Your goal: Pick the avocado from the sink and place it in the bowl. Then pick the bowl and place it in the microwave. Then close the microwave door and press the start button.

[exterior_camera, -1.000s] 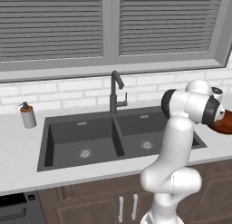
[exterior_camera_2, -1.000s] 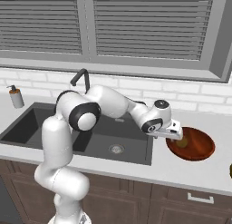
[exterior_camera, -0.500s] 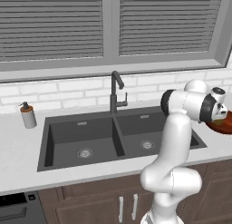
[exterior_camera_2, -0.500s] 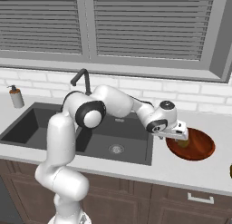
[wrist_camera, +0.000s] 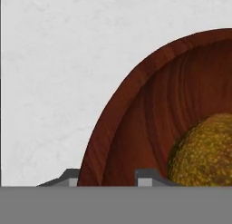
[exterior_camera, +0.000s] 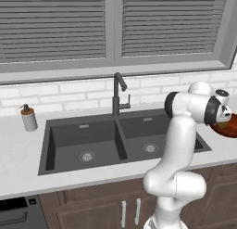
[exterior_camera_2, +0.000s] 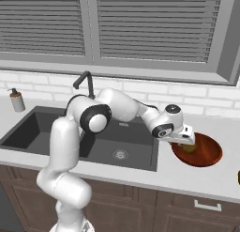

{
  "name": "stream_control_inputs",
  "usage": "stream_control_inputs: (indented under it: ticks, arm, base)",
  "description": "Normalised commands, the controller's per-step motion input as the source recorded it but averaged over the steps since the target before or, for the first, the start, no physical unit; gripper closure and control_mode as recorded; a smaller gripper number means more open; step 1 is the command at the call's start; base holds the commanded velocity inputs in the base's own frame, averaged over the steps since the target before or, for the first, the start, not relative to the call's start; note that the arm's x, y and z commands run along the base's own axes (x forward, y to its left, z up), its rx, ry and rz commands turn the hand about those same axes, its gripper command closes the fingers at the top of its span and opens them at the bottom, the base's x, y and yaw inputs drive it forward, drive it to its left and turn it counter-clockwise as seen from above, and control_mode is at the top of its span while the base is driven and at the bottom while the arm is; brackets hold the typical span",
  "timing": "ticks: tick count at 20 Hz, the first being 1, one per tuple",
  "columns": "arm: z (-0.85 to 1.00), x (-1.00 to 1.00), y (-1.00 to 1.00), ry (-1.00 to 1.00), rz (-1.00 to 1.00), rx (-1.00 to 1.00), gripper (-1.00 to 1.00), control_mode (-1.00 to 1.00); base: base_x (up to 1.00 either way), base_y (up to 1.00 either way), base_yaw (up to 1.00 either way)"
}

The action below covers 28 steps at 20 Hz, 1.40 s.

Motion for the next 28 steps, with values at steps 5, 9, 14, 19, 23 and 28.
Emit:
stream_control_inputs:
  ticks: [5,9,14,19,23,28]
  arm:
    - [0.0,-0.01,0.05,0.0,0.0,-0.01,1.0,-1.0]
    - [0.09,-0.12,0.38,0.03,0.19,-0.16,1.0,-1.0]
    - [0.07,0.0,0.07,0.15,0.34,-0.14,1.0,-1.0]
    - [0.04,-0.07,0.0,0.01,0.38,-0.12,1.0,-1.0]
    - [0.47,-0.3,0.0,-0.18,0.33,-0.05,1.0,-1.0]
    - [0.69,-0.41,0.07,-0.15,0.33,-0.01,1.0,-1.0]
  base:
    - [0.0,0.0,0.0]
    - [0.0,0.0,0.0]
    - [0.0,0.0,0.0]
    - [0.0,0.0,0.0]
    - [0.0,0.0,0.0]
    - [0.0,0.0,0.0]
